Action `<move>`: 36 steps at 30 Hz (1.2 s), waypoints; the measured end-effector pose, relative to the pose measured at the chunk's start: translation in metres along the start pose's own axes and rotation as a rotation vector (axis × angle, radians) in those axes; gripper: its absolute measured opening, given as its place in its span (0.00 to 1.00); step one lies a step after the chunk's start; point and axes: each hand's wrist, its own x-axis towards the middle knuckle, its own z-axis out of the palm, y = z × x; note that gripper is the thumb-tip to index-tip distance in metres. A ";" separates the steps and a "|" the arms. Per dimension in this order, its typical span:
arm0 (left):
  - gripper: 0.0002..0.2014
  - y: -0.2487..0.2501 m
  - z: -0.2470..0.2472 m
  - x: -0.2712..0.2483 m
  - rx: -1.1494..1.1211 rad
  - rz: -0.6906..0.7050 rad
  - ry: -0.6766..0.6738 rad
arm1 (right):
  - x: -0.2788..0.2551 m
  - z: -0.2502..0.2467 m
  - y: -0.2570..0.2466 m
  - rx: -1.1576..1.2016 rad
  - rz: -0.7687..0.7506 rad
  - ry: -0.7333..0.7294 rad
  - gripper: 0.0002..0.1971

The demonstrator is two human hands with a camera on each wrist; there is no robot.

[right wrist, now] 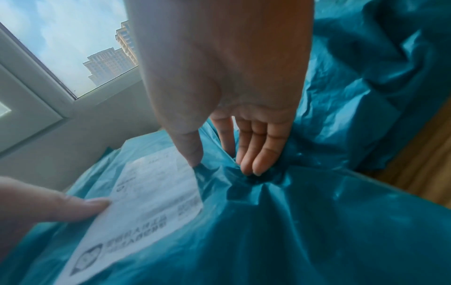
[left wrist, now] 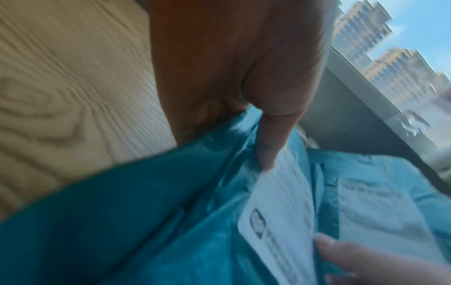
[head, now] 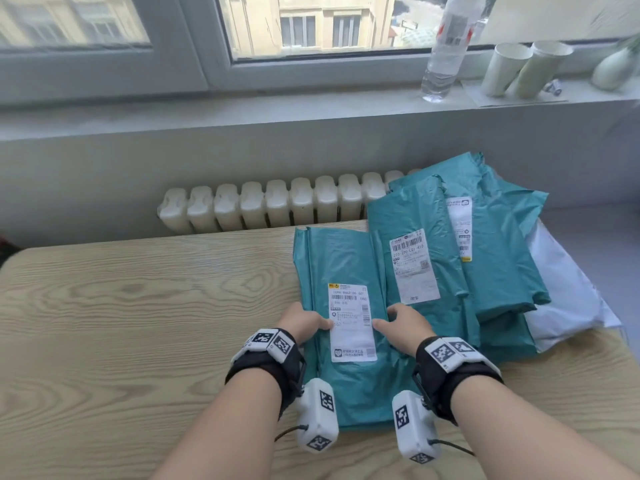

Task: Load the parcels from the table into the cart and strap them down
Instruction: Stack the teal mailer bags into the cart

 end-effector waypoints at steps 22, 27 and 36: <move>0.21 -0.004 0.001 -0.015 -0.026 0.022 0.003 | -0.001 -0.005 -0.006 0.612 -0.096 0.032 0.11; 0.37 -0.010 0.007 0.003 0.018 0.023 0.025 | -0.008 -0.006 -0.018 0.627 -0.061 -0.029 0.09; 0.27 0.012 -0.026 -0.059 -0.121 0.059 0.141 | -0.026 -0.019 -0.036 0.722 -0.056 -0.039 0.14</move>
